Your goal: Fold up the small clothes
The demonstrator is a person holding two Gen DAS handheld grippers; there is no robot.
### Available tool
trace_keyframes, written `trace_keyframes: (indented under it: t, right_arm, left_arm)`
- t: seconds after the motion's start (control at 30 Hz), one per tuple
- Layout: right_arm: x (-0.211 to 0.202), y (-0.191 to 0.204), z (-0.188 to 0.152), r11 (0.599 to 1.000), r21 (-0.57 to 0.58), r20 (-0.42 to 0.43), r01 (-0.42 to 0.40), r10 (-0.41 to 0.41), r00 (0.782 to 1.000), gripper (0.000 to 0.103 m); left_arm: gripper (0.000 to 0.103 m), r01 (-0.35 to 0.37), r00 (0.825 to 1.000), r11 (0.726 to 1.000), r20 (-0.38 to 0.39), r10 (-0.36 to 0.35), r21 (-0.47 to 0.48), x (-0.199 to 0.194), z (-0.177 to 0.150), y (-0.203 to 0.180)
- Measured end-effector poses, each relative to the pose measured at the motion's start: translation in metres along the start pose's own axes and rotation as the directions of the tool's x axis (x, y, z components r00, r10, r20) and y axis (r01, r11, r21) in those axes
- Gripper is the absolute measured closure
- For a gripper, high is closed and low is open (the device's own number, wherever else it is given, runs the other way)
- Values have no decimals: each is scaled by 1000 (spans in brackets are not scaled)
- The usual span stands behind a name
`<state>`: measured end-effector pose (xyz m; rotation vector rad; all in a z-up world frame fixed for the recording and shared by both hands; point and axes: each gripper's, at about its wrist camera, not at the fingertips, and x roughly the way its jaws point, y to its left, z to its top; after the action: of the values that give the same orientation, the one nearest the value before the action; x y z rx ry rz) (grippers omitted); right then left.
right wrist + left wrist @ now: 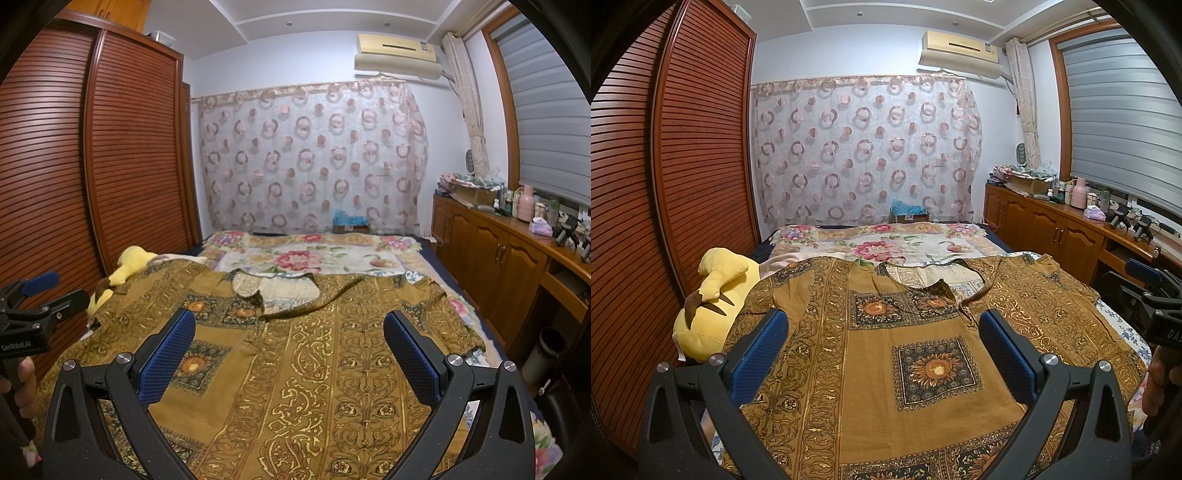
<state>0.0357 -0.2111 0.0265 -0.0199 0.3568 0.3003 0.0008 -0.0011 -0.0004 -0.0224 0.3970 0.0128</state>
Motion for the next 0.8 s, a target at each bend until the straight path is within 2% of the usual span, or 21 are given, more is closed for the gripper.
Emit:
trace_keyframes:
  t: [0.8]
  right_arm:
    - [-2, 1, 2, 1000, 0, 1, 0, 0, 1000, 0]
  left_arm:
    - [0, -1, 1000, 1000, 2, 1, 2, -1, 0, 0]
